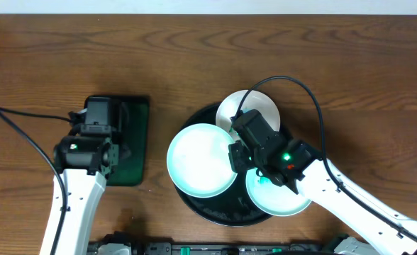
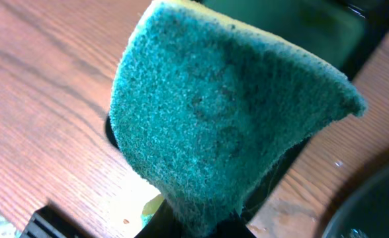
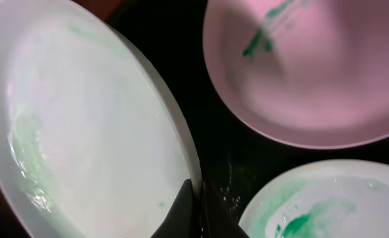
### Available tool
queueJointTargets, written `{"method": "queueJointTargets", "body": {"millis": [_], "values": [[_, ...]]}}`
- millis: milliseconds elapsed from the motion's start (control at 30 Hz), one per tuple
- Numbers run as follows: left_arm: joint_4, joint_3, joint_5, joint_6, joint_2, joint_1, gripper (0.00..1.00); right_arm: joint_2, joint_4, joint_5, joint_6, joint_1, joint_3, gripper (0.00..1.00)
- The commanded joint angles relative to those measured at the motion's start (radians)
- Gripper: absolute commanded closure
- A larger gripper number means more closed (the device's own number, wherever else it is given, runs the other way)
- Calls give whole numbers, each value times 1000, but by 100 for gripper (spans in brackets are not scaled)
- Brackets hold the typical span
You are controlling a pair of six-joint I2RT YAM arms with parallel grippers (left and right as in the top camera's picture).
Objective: Clean dirty plates on tray and stack at the side
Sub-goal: 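Move the left gripper with the sponge back over the green basin, then lift the right plate with the right gripper and carry it to the right side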
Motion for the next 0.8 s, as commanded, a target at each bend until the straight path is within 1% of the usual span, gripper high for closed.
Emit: {"method": "queueJointTargets", "body": {"millis": [0,200,367,567,767], "values": [[-2,24,-28,6,-9,61,93,-12,24,2,-2,5,20,99],[-2,24,8,14,-3,149,92,-10,67,-2,-19,3,32,99],[-3,24,28,25,-2,163,93,21,73,-1,-84,3,85,99],[-18,24,29,26,-2,163,93,124,69,-1,-130,1,198,99],[-6,33,4,21,-2,172,93,261,41,-5,-192,1,355,99]]}}
